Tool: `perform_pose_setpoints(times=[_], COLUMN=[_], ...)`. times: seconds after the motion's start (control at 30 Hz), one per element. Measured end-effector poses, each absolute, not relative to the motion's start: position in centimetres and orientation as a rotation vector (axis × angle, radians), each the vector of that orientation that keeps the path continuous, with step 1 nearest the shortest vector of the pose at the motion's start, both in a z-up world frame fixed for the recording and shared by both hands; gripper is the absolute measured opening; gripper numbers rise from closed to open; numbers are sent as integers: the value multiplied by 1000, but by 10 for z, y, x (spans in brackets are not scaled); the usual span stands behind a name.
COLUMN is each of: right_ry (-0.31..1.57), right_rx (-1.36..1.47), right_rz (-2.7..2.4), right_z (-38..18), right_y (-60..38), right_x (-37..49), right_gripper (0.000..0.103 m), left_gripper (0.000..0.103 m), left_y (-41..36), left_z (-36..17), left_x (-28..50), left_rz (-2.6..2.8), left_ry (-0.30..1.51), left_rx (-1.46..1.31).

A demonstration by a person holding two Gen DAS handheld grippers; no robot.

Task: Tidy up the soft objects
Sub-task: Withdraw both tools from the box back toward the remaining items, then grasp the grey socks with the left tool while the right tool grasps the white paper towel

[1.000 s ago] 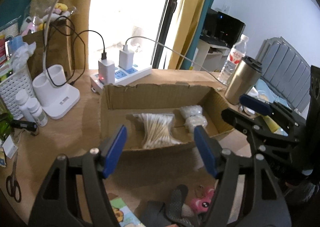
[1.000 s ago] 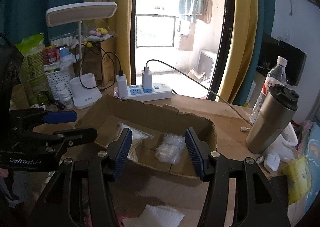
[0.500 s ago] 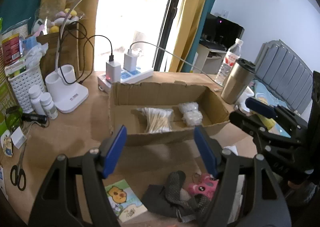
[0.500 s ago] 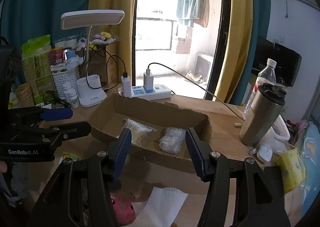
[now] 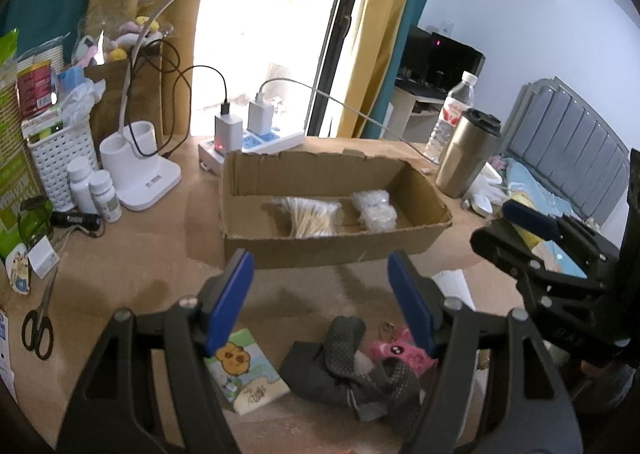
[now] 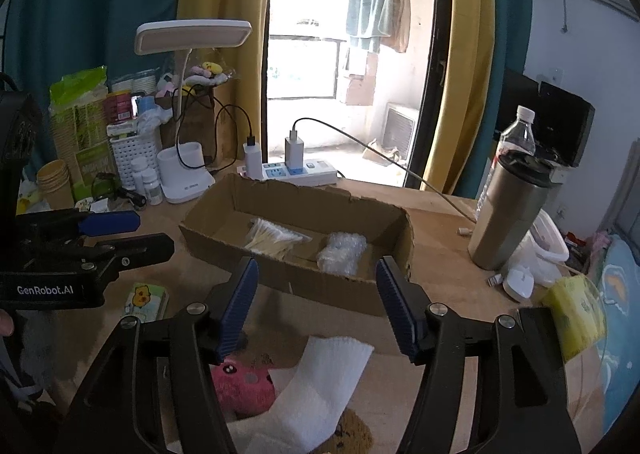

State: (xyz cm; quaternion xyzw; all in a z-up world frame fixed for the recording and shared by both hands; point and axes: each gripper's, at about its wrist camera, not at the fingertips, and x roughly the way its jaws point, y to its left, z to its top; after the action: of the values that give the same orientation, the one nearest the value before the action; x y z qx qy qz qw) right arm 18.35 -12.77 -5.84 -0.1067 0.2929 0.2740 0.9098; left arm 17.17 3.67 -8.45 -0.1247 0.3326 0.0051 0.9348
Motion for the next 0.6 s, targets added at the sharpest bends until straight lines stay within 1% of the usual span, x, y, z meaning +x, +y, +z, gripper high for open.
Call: perform_pose_setpoints(times=[0.6], right_ry=[676], right_rx=[-197], right_rz=[546], right_z=[-93], right_y=[-152], right_x=[164], right_gripper=[65], left_gripper=[71], left_y=[26], left_z=[-119], left_x=[152], left_rz=[44], left_ry=[756], left_rx=[-255])
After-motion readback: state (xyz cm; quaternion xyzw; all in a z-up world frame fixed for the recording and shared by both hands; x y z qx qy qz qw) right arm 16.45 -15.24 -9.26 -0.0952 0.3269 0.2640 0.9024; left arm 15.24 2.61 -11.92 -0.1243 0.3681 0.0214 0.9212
